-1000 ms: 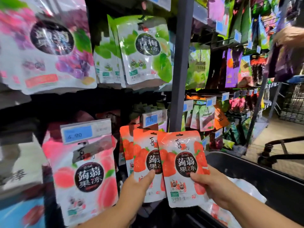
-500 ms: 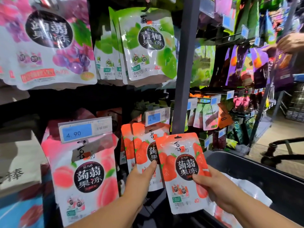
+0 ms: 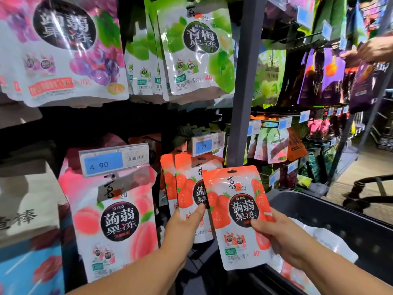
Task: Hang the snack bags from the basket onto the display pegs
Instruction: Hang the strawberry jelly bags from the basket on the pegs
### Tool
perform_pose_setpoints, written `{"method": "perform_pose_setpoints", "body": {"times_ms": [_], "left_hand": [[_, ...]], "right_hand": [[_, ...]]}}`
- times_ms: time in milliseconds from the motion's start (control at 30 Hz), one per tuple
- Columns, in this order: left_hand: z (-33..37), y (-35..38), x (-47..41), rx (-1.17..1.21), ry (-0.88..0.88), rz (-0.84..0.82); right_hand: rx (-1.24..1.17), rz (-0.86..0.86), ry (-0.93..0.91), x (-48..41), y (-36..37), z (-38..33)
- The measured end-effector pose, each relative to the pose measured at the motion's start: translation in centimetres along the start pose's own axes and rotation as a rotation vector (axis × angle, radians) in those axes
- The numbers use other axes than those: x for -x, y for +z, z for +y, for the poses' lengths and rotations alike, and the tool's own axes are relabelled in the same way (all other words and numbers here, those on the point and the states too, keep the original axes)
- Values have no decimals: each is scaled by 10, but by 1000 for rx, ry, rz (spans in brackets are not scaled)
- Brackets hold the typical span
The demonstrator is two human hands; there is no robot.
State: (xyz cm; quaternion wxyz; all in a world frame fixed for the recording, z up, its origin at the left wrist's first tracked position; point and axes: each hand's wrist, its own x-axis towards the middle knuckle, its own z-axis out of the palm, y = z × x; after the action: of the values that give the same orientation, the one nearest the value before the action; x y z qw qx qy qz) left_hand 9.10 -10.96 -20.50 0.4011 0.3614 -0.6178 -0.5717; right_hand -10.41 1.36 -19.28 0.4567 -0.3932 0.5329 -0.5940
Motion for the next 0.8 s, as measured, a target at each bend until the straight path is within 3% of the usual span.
{"method": "perform_pose_setpoints", "body": {"times_ms": [800], "left_hand": [[-7,-2,-13,24,-43,189]], "right_hand": [[-8,5,27,2,2,-2]]}}
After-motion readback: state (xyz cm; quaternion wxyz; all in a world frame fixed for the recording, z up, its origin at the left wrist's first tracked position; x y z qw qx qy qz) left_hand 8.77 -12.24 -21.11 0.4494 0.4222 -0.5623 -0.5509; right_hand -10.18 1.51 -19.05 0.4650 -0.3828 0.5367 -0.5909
